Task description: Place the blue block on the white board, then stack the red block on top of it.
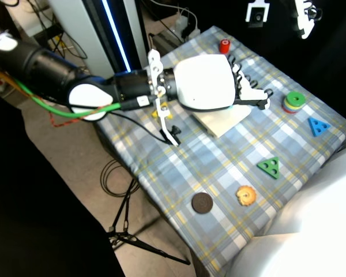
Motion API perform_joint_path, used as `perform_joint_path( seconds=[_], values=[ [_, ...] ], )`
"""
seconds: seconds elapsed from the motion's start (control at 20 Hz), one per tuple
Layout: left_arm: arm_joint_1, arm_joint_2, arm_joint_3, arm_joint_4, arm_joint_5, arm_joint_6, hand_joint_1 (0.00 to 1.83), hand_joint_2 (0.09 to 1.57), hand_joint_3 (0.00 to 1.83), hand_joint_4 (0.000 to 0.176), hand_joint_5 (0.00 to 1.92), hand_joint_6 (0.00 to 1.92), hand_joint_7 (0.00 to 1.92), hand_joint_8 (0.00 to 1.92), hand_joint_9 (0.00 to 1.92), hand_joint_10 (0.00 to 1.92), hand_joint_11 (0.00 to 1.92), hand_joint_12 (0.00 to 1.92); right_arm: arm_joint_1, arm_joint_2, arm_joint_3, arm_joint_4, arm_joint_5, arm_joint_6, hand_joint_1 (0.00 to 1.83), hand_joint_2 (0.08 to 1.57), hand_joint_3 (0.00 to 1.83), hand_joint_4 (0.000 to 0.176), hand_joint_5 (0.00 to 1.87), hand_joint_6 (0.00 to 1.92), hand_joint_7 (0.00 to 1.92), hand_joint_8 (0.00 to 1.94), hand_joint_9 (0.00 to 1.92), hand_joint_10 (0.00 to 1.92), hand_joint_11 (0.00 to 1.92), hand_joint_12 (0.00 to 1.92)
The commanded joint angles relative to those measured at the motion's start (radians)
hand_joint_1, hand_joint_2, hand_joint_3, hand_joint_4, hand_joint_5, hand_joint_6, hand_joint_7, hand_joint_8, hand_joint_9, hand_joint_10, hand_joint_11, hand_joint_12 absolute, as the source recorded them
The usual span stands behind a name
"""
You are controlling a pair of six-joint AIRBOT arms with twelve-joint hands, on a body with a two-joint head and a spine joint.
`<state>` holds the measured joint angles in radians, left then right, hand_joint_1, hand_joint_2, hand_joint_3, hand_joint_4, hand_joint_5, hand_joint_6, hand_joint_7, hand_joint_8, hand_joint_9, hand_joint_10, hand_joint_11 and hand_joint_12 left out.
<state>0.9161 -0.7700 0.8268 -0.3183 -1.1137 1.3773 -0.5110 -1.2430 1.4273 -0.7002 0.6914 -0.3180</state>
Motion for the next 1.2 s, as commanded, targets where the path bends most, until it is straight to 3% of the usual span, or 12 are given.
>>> perform_joint_path(
  seconds=[0.0,0.1,0.2,0.3,0.35,0.4,0.45,0.75,0.85,1.05,1.1,1.15],
  values=[
    [-0.012,-0.003,0.005,0.014,-0.124,-0.013,0.0,1.28,0.0,0.065,0.32,0.0,0.35,0.0,0.29,0.0,0.0,0.81,0.015,-0.006,0.004,0.043,0.089,0.0,1.11,1.12,0.0,0.0,0.96,1.01,0.8,0.0,0.74,0.01,0.25,1.02],
    [-0.012,-0.003,0.005,0.014,-0.124,-0.013,0.0,1.28,0.0,0.06,0.33,0.0,0.36,0.0,0.3,0.0,0.0,0.84,0.015,-0.006,0.004,0.043,0.088,0.0,1.08,1.12,0.0,0.0,0.95,1.02,0.81,0.0,0.79,0.02,0.27,1.15],
    [-0.012,-0.003,0.005,0.014,-0.125,-0.013,0.0,1.28,0.0,0.063,0.33,0.0,0.36,0.0,0.29,0.0,0.0,0.84,0.015,-0.006,0.004,0.041,0.088,0.0,1.08,1.12,0.0,0.0,0.95,1.02,0.81,0.0,0.79,0.02,0.28,1.16],
    [-0.012,-0.004,0.006,0.014,-0.125,-0.013,0.0,1.28,0.0,0.066,0.33,0.0,0.35,0.0,0.29,0.0,0.0,0.8,0.015,-0.006,0.004,0.039,0.088,0.0,1.07,1.12,0.0,0.015,0.95,1.02,0.79,0.0,0.79,0.01,0.28,1.17],
    [-0.013,-0.004,0.006,0.014,-0.125,-0.013,0.0,1.28,0.0,0.062,0.33,0.0,0.35,0.0,0.29,0.0,0.0,0.8,0.015,-0.006,0.004,0.039,0.088,0.0,1.08,1.05,0.0,0.0,0.83,0.44,0.78,0.01,0.78,0.01,0.26,1.18],
    [-0.013,-0.005,0.006,0.014,-0.125,-0.013,0.0,1.28,0.0,0.065,0.33,0.0,0.35,0.0,0.29,0.0,0.0,0.81,0.015,-0.006,0.004,0.038,0.087,0.0,1.08,1.04,0.0,0.0,0.86,0.17,0.77,0.0,0.77,0.0,0.26,1.18],
    [-0.013,-0.005,0.006,0.014,-0.125,-0.013,0.0,1.28,0.0,0.071,0.33,0.0,0.35,0.0,0.29,0.0,0.0,0.81,0.015,-0.006,0.004,0.038,0.087,0.0,1.08,1.03,0.0,0.0,0.89,0.07,0.77,0.0,0.77,0.0,0.26,1.16],
    [-0.013,-0.006,0.006,0.014,-0.125,-0.013,0.0,1.28,0.0,0.074,0.33,0.0,0.35,0.0,0.28,0.0,0.0,0.79,0.015,-0.006,0.004,0.034,0.087,0.0,1.04,1.03,0.0,0.0,0.9,0.02,0.76,0.0,0.74,0.0,0.23,1.14],
    [-0.013,-0.006,0.006,0.014,-0.125,-0.013,0.0,1.29,0.0,0.067,0.33,0.0,0.35,0.0,0.28,0.0,0.0,0.79,0.015,-0.006,0.004,0.033,0.087,0.0,1.03,1.03,0.0,0.0,0.89,0.01,0.74,0.0,0.72,0.0,0.21,1.13],
    [-0.013,-0.007,0.006,0.014,-0.125,-0.013,0.0,1.28,0.0,0.073,0.32,0.0,0.34,0.0,0.27,0.0,0.0,0.79,0.015,-0.006,0.003,0.032,0.087,0.0,0.99,0.99,0.0,0.005,0.69,0.0,0.66,0.0,0.67,0.0,0.14,1.13],
    [-0.013,-0.007,0.007,0.014,-0.125,-0.013,0.0,1.28,0.0,0.075,0.32,0.0,0.35,0.0,0.28,0.0,0.0,0.81,0.015,-0.006,0.003,0.03,0.087,0.0,0.97,0.97,0.0,0.016,0.61,0.0,0.64,0.0,0.65,0.0,0.14,1.06],
    [-0.013,-0.007,0.007,0.014,-0.125,-0.013,0.0,1.27,0.0,0.086,0.32,0.0,0.35,0.0,0.28,0.0,0.0,0.82,0.015,-0.006,0.003,0.03,0.087,0.0,0.98,0.95,0.0,0.05,0.5,0.0,0.57,0.0,0.61,0.0,0.12,1.03]
  ],
)
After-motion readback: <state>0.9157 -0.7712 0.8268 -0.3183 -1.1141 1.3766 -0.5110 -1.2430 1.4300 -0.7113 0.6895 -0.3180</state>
